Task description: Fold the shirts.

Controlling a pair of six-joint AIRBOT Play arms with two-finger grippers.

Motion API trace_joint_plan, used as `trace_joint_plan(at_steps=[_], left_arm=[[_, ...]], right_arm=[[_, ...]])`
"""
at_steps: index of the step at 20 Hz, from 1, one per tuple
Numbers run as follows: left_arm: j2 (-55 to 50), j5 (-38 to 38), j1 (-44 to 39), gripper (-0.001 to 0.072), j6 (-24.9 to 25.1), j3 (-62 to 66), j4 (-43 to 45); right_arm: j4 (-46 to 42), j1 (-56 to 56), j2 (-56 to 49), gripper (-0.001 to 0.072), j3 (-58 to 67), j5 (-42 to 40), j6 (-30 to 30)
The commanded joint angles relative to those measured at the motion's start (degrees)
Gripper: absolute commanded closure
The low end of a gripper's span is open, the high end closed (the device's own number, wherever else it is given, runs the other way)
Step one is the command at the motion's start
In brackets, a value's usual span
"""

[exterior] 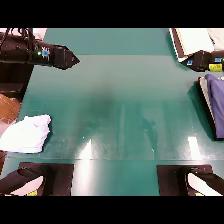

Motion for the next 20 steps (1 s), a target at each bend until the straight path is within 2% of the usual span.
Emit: trace_joint_plan(at_steps=[1, 12, 17, 19, 20], left_arm=[[0.0, 0.0, 0.0, 0.0680, 0.0, 0.0, 0.0], [0.0, 0.1, 0.0, 0.0680, 0.0, 0.0, 0.0], [0.0, 8.2, 0.0, 0.0680, 0.1, 0.0, 0.3], [0.2, 5.8, 0.0, 0.0680, 0.1, 0.1, 4.3], [0.7, 2.4, 0.7, 0.0680, 0.0, 0.1, 7.6]], right_arm=[[0.0, 0.0, 0.0, 0.0693, 0.0, 0.0, 0.0], [0.1, 0.1, 0.0, 0.0693, 0.0, 0.5, 0.0], [0.1, 0.1, 0.0, 0.0693, 0.0, 2.1, 0.0], [0.1, 0.1, 0.0, 0.0693, 0.0, 2.1, 0.0], [0.1, 0.1, 0.0, 0.0693, 0.0, 2.1, 0.0]])
